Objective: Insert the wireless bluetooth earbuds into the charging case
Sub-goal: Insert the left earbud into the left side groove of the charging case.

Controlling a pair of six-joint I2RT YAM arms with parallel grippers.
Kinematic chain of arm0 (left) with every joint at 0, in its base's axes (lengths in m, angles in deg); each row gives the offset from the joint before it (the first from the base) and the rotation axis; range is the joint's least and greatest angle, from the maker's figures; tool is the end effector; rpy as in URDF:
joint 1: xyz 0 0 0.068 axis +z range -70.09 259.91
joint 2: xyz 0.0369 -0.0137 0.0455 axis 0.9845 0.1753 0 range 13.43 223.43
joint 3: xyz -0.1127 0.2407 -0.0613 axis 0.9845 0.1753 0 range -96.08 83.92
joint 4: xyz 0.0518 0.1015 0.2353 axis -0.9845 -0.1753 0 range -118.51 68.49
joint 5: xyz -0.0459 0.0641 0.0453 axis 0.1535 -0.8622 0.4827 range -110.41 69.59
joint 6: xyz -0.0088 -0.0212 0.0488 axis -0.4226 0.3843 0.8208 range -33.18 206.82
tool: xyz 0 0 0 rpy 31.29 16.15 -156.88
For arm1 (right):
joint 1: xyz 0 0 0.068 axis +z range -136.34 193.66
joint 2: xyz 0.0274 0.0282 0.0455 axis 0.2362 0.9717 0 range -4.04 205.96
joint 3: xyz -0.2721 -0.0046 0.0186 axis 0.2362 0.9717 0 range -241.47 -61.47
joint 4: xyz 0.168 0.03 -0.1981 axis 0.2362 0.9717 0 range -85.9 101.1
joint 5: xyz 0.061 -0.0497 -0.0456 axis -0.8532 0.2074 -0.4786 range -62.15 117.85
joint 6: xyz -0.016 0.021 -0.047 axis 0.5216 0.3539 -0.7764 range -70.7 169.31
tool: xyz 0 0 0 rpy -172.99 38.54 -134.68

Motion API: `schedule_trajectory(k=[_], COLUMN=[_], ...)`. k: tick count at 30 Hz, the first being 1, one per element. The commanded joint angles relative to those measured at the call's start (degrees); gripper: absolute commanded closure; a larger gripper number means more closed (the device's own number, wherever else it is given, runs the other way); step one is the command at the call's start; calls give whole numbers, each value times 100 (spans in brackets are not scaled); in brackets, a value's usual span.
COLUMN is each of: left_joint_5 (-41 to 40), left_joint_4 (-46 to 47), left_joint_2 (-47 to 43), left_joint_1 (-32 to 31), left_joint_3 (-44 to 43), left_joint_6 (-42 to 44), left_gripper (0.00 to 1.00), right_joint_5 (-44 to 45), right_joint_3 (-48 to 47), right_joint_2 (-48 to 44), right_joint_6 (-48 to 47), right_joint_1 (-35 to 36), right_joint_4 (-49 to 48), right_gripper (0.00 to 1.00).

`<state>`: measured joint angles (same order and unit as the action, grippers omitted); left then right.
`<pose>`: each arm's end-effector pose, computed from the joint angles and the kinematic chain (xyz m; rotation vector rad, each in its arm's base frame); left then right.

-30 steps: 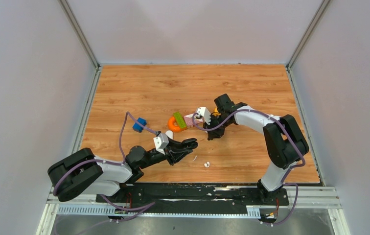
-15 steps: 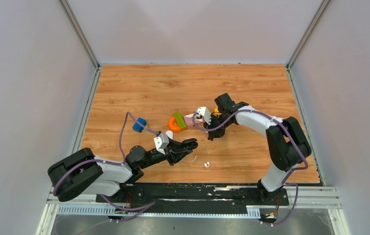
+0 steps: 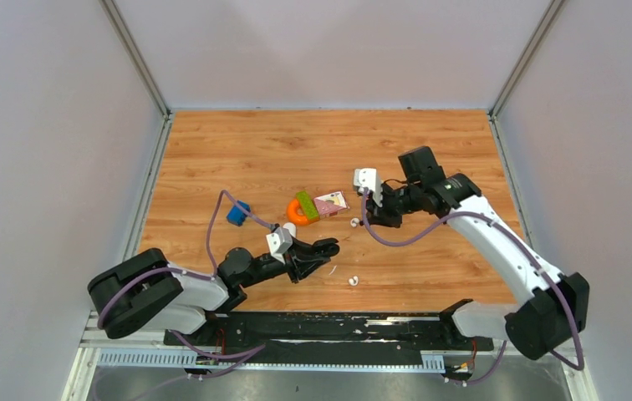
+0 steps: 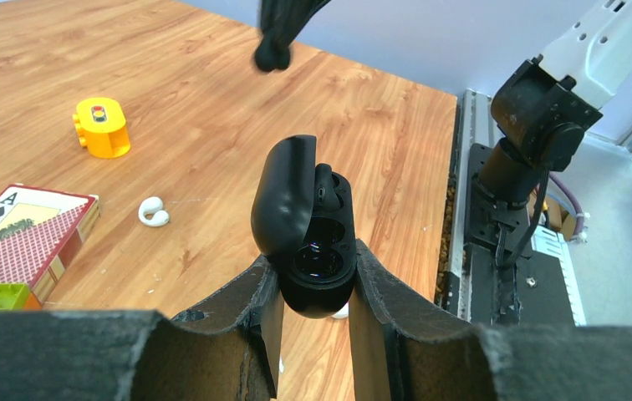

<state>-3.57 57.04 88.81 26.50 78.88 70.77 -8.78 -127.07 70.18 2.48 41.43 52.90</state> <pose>0.1106 -0.1661 0.1738 0.7358 1.3626 -1.1899 0.2154 0.1375 0.3037 -1.6414 1.7714 0.6683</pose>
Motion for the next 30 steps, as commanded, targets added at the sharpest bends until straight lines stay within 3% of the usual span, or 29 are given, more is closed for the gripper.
schedule_trajectory(k=[1, 6, 15, 30], left_joint_5=[126, 408, 931, 1080], left_joint_4=[311, 517, 1046, 1229], left_joint_2=[135, 450, 1117, 1297], left_joint_1=[31, 25, 27, 25], left_joint_3=[-209, -279, -457, -523], left_joint_6=[7, -66, -307, -475], left_gripper=[100, 100, 100, 100], right_joint_5=[-1252, -1076, -937, -502], right_joint_3=[-218, -270, -643, -397], right_joint_2=[-727, -926, -439, -134], right_joint_6=[-201, 31, 267, 989], right_joint_1=[130, 797, 1410, 1853], right_joint_4=[673, 617, 581, -142], right_gripper=[100, 100, 100, 100])
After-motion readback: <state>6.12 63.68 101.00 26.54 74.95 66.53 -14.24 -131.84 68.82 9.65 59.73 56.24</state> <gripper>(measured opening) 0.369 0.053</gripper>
